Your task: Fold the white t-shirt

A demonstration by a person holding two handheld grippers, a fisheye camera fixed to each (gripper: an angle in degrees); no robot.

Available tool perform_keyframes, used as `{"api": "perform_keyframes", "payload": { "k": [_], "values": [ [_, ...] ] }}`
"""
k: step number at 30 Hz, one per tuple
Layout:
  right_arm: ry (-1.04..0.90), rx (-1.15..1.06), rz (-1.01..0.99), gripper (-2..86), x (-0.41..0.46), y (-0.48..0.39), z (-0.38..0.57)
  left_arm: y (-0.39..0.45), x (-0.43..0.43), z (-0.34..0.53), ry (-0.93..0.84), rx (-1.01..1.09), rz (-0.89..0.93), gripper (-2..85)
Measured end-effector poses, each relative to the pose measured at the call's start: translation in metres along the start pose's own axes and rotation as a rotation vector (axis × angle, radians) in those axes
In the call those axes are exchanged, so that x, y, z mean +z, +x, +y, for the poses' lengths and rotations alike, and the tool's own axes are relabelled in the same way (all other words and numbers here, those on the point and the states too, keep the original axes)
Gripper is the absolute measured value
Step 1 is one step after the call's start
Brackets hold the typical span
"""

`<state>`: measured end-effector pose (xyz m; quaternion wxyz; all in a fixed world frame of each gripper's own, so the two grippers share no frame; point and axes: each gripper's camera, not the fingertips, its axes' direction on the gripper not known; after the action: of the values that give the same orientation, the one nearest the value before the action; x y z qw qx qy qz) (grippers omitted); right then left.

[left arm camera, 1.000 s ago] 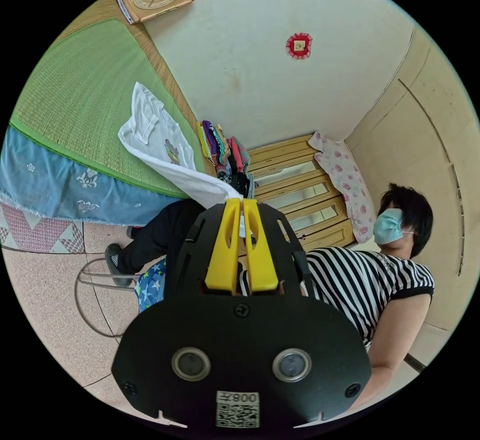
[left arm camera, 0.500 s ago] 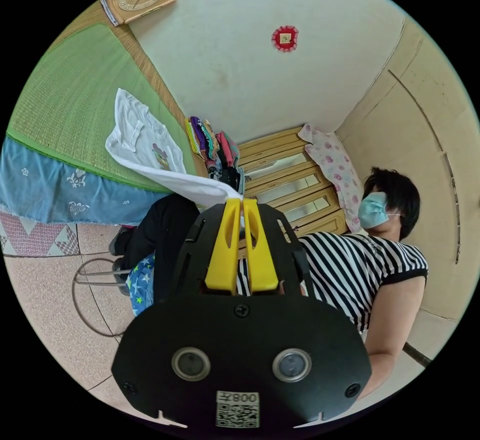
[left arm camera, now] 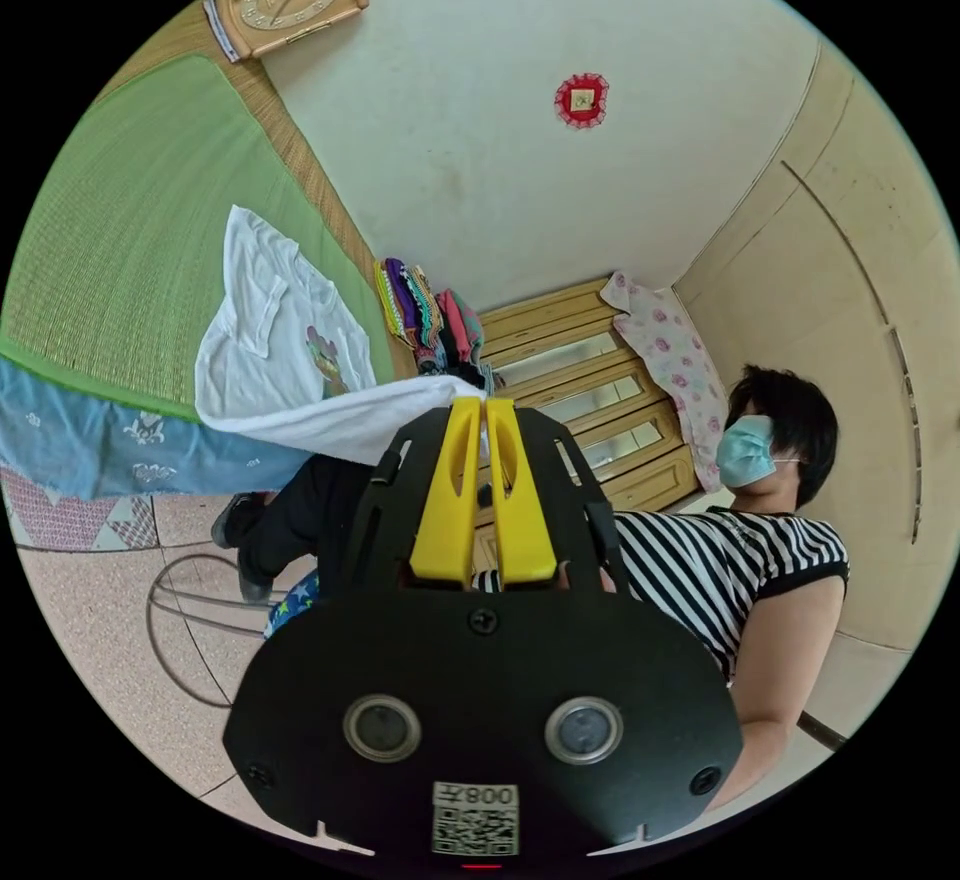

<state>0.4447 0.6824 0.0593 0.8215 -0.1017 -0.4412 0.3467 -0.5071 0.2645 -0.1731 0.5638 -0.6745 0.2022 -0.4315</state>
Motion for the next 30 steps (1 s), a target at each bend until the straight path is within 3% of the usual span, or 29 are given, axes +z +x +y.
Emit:
{"api": "perform_keyframes", "payload": {
  "k": [30],
  "values": [
    [-0.128, 0.196, 0.16, 1.7, 0.212, 0.135, -0.402, -0.092, 0.125, -0.353, 0.025, -0.106, -0.21, 0.6]
  ]
}}
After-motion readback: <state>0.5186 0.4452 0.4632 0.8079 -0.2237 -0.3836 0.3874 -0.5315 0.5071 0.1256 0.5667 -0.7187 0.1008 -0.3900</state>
